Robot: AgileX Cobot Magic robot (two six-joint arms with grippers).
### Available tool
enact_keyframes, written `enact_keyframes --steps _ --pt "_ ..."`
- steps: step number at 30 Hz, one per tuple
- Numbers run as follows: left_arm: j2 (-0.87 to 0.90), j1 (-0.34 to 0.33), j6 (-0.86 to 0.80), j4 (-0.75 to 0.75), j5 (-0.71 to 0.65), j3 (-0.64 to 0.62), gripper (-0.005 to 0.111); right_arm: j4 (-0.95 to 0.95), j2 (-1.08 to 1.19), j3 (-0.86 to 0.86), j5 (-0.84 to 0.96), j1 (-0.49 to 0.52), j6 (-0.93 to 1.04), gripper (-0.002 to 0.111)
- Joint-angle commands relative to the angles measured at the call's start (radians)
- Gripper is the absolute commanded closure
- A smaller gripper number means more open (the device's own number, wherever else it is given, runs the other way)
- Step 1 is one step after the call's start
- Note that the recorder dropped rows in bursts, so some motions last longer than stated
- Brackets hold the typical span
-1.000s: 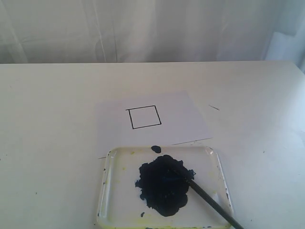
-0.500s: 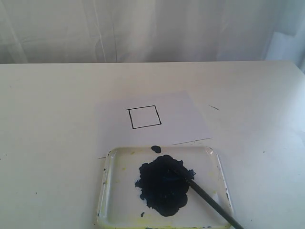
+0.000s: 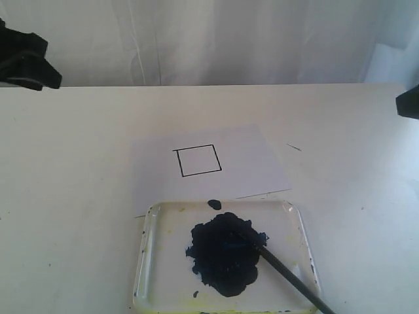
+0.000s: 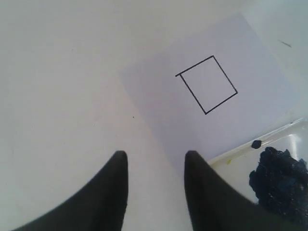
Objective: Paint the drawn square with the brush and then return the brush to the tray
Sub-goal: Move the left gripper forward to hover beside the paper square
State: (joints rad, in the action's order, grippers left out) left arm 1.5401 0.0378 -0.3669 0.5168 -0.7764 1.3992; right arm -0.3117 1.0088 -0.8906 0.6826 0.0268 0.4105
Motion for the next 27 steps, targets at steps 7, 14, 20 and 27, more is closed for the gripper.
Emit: enact_keyframes --steps 7,14,20,27 --pt "0.202 0.140 -0.409 0.026 0.061 0.081 0.037 -0.030 0.068 -0.006 0.010 0.002 0.038 0.055" --pt "0.300 0.147 -0.714 0.073 0.105 0.080 0.034 -0.030 0.090 -0.006 0.008 0.002 0.063 0.055" --pt "0.367 0.147 -0.915 0.268 0.091 0.080 0.034 -0.032 0.124 -0.006 0.010 0.002 0.065 0.055" --pt "0.443 0.147 -1.119 0.308 0.080 0.080 0.034 -0.032 0.141 -0.006 0.010 0.002 0.074 0.055"
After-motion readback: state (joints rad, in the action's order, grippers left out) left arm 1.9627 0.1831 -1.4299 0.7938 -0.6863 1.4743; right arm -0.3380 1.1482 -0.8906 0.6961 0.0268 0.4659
